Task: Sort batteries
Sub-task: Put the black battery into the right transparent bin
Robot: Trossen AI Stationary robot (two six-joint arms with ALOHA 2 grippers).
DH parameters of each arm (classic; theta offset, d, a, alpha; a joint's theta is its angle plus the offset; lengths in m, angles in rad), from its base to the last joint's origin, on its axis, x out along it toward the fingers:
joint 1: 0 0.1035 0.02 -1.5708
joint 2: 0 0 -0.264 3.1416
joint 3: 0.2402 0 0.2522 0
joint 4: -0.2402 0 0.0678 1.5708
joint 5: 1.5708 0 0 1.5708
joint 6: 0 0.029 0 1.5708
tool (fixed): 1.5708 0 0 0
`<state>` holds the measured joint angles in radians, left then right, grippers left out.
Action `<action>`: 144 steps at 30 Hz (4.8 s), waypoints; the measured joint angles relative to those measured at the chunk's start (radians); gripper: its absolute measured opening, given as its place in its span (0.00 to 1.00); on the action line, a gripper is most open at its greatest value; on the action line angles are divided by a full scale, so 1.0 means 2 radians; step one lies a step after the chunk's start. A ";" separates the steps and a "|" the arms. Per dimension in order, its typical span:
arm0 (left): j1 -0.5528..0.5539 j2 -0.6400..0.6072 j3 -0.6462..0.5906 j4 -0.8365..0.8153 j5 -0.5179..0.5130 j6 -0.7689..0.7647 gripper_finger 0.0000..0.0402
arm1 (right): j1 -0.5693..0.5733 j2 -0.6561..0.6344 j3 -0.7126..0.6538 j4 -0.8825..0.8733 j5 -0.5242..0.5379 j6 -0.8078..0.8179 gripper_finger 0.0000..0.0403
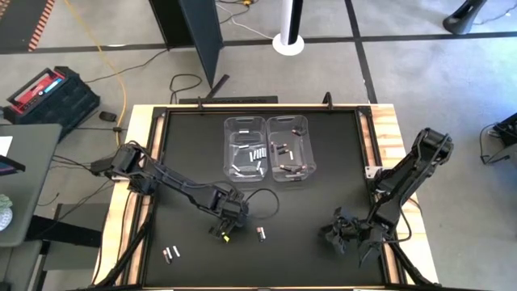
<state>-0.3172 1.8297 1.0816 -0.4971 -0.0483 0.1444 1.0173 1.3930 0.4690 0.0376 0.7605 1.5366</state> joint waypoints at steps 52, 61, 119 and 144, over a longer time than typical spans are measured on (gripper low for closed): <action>0.280 0.002 0.359 -0.074 -0.003 -0.014 0.10 | -0.022 0.000 0.000 -0.074 0.000 0.077 0.43; 0.332 0.087 0.362 0.005 0.074 0.034 0.10 | -0.062 0.000 0.000 -0.110 0.001 0.148 0.43; 0.313 0.336 0.604 -0.190 0.060 0.061 0.20 | -0.127 0.000 0.000 -0.105 0.002 0.197 0.43; 0.233 0.179 0.635 -0.300 -0.019 -0.109 0.17 | -0.126 0.000 0.000 -0.072 -0.052 0.020 0.43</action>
<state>0.1479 2.1872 2.3516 -1.0965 -0.0866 -0.0730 0.7654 1.3926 0.4694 -0.1069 0.6563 1.5759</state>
